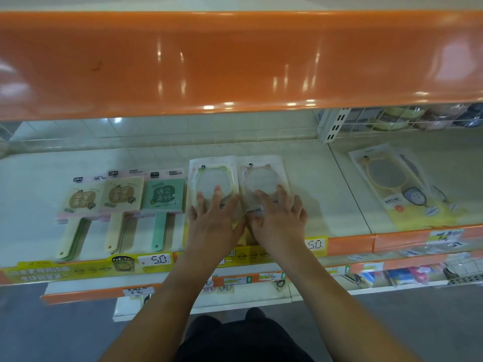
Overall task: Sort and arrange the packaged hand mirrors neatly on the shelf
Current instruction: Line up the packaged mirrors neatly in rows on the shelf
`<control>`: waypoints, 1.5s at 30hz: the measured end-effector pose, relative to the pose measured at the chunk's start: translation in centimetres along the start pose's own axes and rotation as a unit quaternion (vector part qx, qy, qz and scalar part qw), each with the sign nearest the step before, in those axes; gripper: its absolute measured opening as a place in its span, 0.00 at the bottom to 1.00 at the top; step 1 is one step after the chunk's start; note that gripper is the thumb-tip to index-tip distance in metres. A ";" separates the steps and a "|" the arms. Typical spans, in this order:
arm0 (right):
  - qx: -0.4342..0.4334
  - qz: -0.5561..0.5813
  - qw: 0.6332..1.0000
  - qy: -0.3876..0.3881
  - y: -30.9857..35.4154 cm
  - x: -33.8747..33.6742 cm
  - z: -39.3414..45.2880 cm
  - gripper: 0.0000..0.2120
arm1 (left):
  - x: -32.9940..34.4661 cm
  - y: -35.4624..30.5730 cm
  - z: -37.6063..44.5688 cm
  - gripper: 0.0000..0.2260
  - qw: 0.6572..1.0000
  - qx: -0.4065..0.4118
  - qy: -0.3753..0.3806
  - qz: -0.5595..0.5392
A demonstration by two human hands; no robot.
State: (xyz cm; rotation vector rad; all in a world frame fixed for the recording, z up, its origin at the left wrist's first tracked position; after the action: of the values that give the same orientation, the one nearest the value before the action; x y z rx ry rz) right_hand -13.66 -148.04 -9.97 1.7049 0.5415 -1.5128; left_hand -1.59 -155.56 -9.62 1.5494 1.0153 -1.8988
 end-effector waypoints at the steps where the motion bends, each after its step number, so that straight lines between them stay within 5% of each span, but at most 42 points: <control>1: -0.006 0.000 1.000 -0.002 0.1 -0.1 -0.1 0.28 | 0.0 -0.1 -0.1 0.26 1.000 0.003 -0.009 -0.001; 22: -0.070 -0.030 0.997 -0.017 -0.2 0.1 -0.1 0.26 | 0.2 -0.9 -1.5 0.20 0.998 -0.048 -0.031 0.021; 38: -0.003 -0.036 0.999 0.011 1.3 0.0 0.6 0.28 | -2.1 2.1 -0.5 0.24 0.995 -0.030 -0.022 -0.089; 45: 0.016 0.014 0.997 -0.070 1.2 -1.6 -0.4 0.30 | -1.8 0.7 0.1 0.22 0.992 0.018 -0.014 -0.121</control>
State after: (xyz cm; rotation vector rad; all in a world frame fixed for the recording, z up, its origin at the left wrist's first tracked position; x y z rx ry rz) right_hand -12.86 -148.20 -8.14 1.6089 0.4209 -1.6144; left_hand -0.68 -156.17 -8.01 1.4697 1.2086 -2.1055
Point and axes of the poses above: each hand's wrist, its own z-axis towards the middle knuckle, its own x-axis out of the palm, y = z × x, the point moved 9 cm from there along z, towards the middle knuckle, and after that the axes turned 9 degrees about -y, right-handed, at the moved point
